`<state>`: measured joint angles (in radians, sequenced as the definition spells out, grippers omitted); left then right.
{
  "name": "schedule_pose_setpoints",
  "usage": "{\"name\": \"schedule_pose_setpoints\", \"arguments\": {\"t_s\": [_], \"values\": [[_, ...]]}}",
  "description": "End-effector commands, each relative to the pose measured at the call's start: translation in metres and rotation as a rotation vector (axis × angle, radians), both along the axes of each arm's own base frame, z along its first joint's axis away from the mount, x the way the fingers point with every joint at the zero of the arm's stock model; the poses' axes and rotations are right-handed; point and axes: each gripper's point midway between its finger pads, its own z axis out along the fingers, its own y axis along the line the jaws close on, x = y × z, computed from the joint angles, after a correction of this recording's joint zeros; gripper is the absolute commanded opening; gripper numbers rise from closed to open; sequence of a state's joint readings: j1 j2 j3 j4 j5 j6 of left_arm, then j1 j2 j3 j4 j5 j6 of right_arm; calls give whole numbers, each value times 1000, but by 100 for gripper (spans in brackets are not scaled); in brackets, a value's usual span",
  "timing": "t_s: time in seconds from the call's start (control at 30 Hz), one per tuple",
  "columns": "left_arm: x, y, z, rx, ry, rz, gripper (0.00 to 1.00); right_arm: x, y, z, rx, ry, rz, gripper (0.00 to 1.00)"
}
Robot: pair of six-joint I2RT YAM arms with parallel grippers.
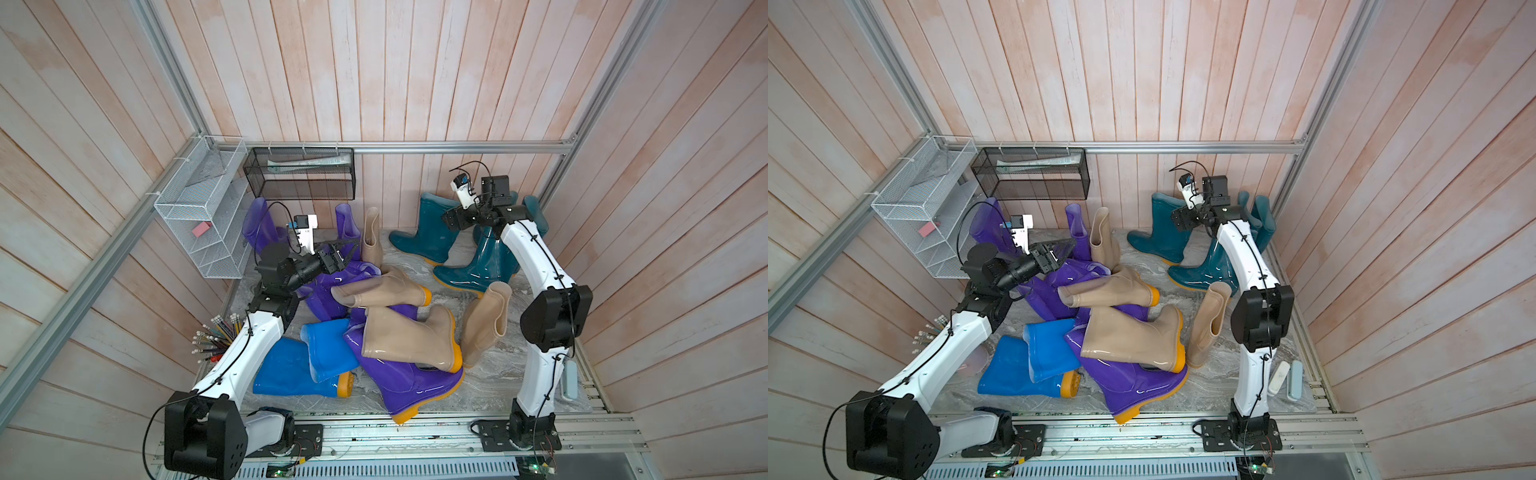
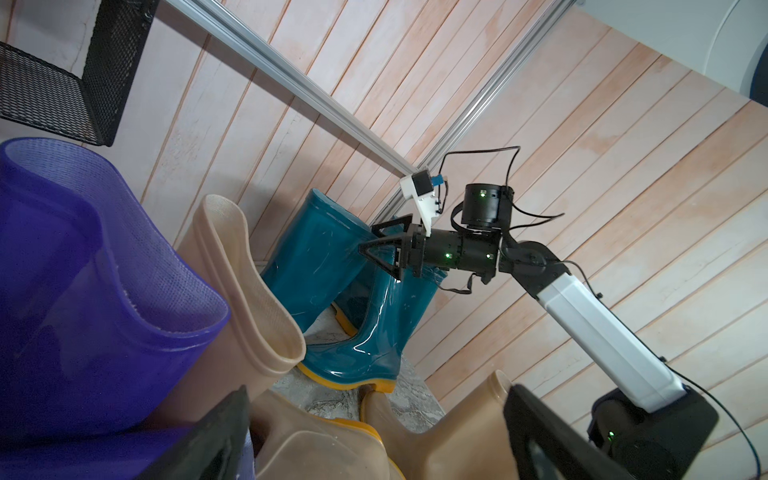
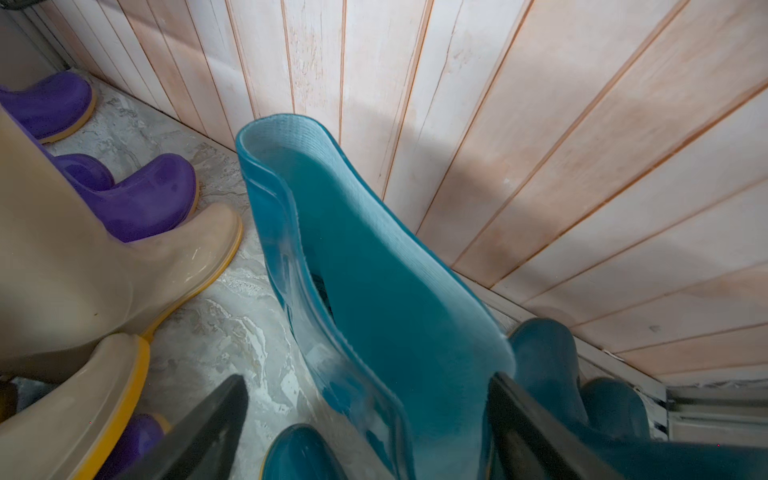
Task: Match and arrange rain boots in pairs
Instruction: Adjust the rain boot at the center of the board.
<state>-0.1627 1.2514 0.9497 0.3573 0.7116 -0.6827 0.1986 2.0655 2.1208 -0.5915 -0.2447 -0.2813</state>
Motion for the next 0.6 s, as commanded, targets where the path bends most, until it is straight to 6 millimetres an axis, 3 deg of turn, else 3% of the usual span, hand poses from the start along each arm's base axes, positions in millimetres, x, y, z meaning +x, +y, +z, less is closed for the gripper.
{"name": "schedule_pose_setpoints", "arguments": {"t_s": [0.0,0.1,0.17,0.4,0.57], "values": [[-2,-2,-3,-2,-5,-27,98,-2,8,-18,4,74,39,72],[-2,-2,-3,3,-8,-24,98,4,5,-10,26,55,17,24],[-2,-2,-3,3,-6,-24,98,8,1,-1,43,28,-6,0],[-3,-2,-3,3,-8,-27,98,31,-41,43,146,-105,-231,0],[-3,-2,-2,1,-9,-24,98,47,-66,53,141,-115,-382,0]]}}
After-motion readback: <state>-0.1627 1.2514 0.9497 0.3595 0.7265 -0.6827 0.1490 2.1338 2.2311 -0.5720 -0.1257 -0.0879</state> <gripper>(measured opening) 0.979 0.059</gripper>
